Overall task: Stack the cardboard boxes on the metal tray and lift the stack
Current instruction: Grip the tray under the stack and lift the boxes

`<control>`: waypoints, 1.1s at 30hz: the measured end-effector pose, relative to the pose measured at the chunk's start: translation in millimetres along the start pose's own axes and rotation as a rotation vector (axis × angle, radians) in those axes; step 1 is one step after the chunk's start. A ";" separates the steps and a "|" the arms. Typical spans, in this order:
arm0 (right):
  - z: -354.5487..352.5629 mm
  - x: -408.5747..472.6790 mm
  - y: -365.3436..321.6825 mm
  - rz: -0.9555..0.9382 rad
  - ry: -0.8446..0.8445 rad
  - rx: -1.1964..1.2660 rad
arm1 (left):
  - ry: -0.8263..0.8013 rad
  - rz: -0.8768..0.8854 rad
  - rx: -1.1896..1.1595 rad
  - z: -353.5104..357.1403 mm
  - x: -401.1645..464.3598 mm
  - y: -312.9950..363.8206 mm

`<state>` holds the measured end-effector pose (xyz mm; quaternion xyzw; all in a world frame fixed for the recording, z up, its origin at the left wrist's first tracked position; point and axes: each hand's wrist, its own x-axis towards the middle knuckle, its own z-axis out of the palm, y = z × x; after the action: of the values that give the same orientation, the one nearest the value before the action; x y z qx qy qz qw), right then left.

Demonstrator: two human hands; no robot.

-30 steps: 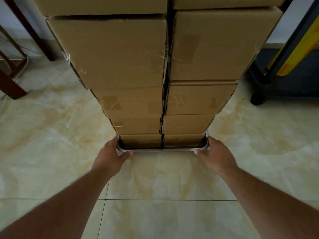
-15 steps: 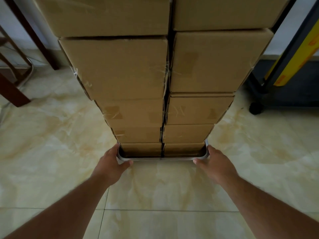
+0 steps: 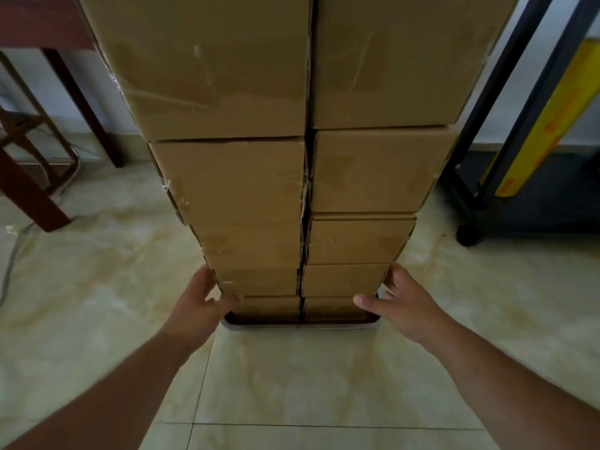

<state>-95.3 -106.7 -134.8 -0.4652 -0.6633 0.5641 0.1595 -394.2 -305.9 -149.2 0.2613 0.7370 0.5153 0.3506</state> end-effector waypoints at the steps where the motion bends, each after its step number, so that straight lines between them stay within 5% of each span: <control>1: 0.8 0.4 -5.7 -0.017 0.002 0.020 | -0.019 -0.001 -0.009 3.3 -0.7 4.1; 21: 1.5 -0.9 -14.3 -0.035 0.024 0.005 | -0.059 -0.050 0.012 18.7 3.1 8.2; 33: -46.2 -25.6 -75.7 -0.171 0.022 -0.093 | -0.176 0.157 0.394 -27.2 -12.9 103.6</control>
<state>-81.1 -94.1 -44.5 -0.4200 -0.7243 0.5117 0.1926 -405.1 -296.8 -42.3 0.4251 0.7675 0.3623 0.3146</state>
